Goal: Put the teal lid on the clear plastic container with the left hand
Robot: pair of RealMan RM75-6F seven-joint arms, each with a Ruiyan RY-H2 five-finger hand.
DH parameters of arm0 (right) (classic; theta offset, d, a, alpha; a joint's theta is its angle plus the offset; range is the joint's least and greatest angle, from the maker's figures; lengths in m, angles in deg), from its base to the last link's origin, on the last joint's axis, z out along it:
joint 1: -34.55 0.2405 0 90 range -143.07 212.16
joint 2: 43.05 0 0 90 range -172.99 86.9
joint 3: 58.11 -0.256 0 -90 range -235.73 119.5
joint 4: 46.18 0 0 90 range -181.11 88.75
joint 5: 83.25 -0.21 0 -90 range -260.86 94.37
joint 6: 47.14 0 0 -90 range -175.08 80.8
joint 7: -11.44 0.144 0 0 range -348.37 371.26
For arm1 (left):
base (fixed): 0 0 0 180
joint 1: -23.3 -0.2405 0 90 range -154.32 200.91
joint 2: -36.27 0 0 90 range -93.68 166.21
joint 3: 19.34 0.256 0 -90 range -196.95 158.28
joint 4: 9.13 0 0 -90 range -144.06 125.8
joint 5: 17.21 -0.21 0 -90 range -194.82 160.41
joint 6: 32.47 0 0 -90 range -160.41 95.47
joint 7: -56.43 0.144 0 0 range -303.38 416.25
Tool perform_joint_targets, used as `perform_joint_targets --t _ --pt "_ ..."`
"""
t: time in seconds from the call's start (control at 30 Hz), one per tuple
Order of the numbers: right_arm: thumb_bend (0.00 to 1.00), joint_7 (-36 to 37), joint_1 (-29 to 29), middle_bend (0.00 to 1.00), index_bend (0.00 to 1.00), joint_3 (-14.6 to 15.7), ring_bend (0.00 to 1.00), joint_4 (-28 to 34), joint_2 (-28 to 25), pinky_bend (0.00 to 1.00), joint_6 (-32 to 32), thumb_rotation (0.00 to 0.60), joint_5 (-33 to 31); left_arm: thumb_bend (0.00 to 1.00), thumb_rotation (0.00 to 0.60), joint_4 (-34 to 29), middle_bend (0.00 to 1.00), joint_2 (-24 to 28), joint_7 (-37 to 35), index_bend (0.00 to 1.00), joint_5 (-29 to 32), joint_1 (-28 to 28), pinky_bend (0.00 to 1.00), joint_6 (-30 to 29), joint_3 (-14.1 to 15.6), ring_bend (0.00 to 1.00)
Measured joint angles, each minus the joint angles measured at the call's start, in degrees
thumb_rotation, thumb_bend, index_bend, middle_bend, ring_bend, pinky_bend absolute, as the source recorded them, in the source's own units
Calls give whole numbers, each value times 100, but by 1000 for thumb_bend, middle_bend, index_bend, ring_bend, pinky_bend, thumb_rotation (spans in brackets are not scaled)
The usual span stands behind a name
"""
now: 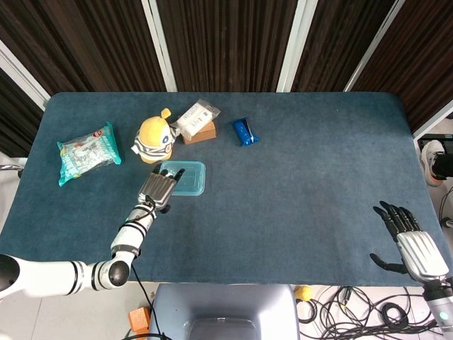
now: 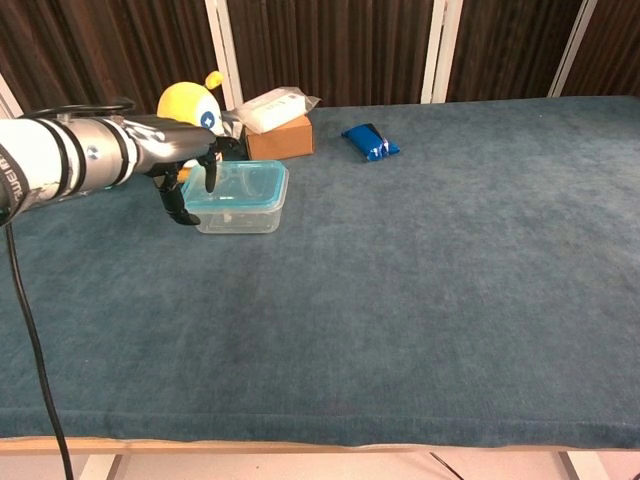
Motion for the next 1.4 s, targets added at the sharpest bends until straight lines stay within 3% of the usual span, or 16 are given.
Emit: perform_joint_targets --t 0.43,0.67,1.4 --pt "155 58 2 0 0 19 0 3 -15 0 -17 600 57 410 600 319 321 -309 -1422 0 -1788 -421 30 217 -220 140" --pt "156 103 4 0 0 33 0 -15 -33 0 -26 600 89 413 600 650 300 -609 -1523 0 -1941 -455 21 432 -232 123" --pt "154 233 -13 0 0 30 0 -57 -67 0 -69 600 89 411 600 952 296 -836 -1463 0 -1990 -486 18 591 -357 120"
